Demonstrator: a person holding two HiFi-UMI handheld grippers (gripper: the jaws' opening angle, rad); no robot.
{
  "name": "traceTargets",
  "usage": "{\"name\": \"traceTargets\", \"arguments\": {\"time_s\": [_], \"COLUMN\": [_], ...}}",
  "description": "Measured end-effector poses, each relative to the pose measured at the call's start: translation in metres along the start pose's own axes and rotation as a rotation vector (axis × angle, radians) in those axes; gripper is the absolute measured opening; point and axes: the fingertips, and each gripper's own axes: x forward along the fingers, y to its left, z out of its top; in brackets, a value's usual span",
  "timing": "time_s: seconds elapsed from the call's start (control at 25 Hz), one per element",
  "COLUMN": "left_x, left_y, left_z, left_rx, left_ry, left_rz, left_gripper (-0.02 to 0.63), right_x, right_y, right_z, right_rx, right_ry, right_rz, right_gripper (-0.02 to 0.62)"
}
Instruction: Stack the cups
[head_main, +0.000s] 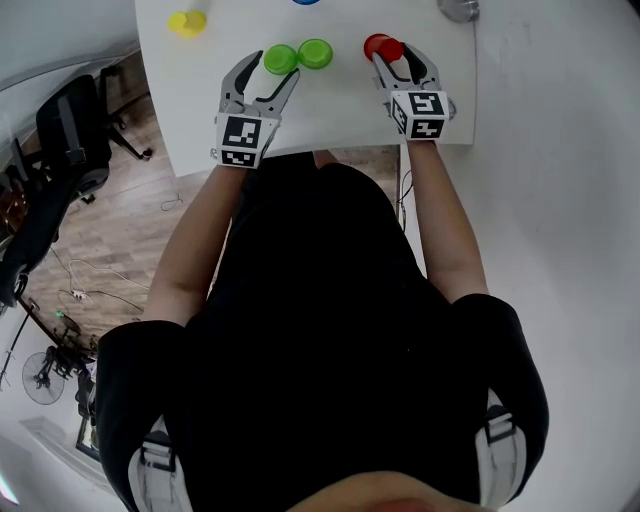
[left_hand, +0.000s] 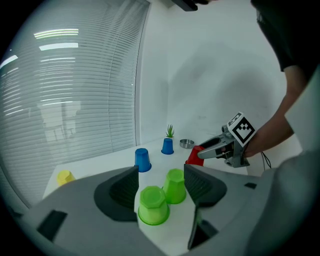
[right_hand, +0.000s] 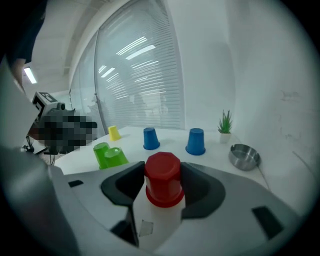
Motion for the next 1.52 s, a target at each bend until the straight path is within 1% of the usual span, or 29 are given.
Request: {"name": "traceTargets", "arguments": {"time_s": [0.16,0.28,0.52,0.88,0.96,1.04,1.2,1.36,1.52], "left_x": [-0.003,-0.006,-0.011,-0.010,-0.009,-0.008,-0.006,-0.008,-0.008], "left_y": [0.001,0.003,0.014,0.020,0.020,0.022,0.031,0.052,0.084], "left_z": [0.002,0.001,-0.002,-0.005,-0.004,-0.002,0.005,0.010,0.012], "left_rx": [-0.002,-0.004,-0.017,-0.027,-0.028,-0.029,-0.029,-0.042,-0.039], "left_ry": [-0.003,-0.003,0.003,0.008,0.005,0.000,-0.014,-0.022,-0.032], "left_rz": [0.008,0.019,0.041,0.046,0.047,0.050,0.069,0.107,0.161], "left_gripper": [0.296,0.296,0.296,0.296,0.296,0.296,0.296,0.296,0.296], "right_x": [0.015,0.023,0.034,0.037,0.037,0.034,0.025,0.019,0.026], "right_y": [0.028,0.040,0.052,0.060,0.061,0.066,0.072,0.086,0.108], "right_z": [0.001,-0.005,-0.013,-0.013,-0.013,-0.011,0.015,0.058,0.102], "right_rx": [-0.065,-0.084,-0.104,-0.122,-0.116,-0.103,-0.098,-0.097,-0.103], "right_ry": [0.021,0.043,0.080,0.092,0.096,0.092,0.042,-0.046,-0.128], "right_rz": [0.074,0.102,0.131,0.143,0.153,0.176,0.208,0.243,0.287], "right_gripper": [0.229,0.229,0.230,0.233,0.255,0.292,0.309,0.310,0.308]}}
